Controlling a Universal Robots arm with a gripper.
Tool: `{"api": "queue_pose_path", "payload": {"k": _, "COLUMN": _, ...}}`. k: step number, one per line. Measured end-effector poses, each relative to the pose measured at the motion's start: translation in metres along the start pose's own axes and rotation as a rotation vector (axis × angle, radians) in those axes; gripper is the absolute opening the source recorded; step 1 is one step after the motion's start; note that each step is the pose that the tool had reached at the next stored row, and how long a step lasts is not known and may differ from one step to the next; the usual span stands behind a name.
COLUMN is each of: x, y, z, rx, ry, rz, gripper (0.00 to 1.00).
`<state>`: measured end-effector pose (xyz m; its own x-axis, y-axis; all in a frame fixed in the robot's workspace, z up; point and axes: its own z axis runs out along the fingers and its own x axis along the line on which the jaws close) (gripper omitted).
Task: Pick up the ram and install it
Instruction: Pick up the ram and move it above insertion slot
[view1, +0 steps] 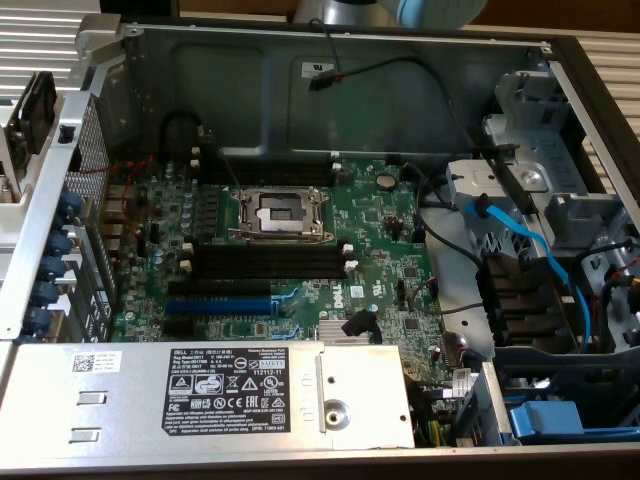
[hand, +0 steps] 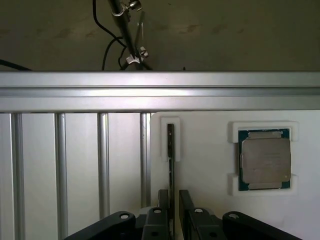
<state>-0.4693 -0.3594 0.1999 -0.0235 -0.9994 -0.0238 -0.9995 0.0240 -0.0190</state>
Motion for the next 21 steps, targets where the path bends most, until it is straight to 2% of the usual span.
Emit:
{"api": "queue_pose_path", "payload": {"k": 2, "x": 0.0000, "y": 0.0000, "z": 0.0000, "rx": 0.0000, "ry": -0.0001, "rz": 0.000, "gripper": 0.12}}
{"api": "queue_pose_path", "payload": {"k": 16, "x": 0.0000, "y": 0.0000, "z": -0.0001, "rx": 0.0000, "ry": -0.0001, "rz": 0.000, "gripper": 0.12}}
{"api": "queue_pose_path", "payload": {"k": 21, "x": -0.0003, "y": -0.0002, "z": -0.0098, "rx": 0.0001, "ry": 0.0001, "rz": 0.000, "gripper": 0.12}}
